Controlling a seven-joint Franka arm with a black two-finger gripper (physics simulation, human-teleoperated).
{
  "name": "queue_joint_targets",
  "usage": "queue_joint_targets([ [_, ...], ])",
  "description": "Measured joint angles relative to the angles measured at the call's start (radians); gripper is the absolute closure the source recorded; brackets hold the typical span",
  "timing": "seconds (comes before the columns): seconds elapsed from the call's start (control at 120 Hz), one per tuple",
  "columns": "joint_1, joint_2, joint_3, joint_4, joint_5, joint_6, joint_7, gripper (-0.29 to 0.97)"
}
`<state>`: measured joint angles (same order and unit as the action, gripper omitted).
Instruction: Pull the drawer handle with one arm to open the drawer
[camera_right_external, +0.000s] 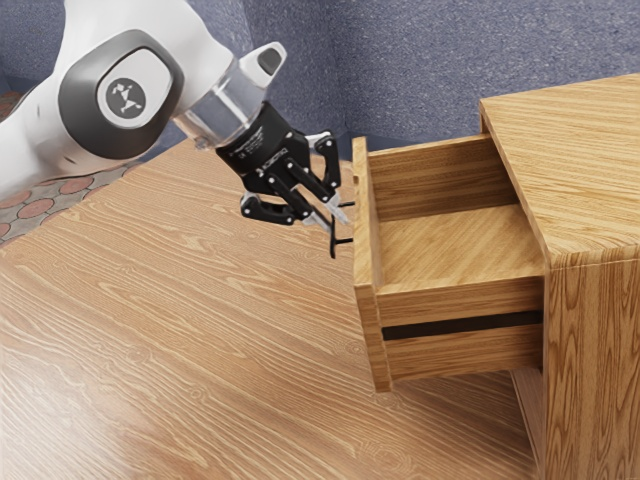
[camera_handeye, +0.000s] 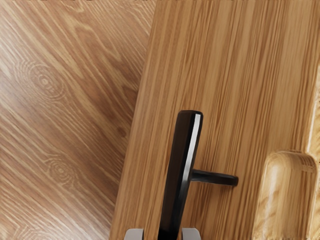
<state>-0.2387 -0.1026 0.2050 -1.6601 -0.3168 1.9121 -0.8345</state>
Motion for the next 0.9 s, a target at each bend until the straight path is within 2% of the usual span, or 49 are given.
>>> queue_joint_targets([
  [0.9,-0.002,-0.07,0.011,-0.075,0.023,0.0,0.0,0.7],
])
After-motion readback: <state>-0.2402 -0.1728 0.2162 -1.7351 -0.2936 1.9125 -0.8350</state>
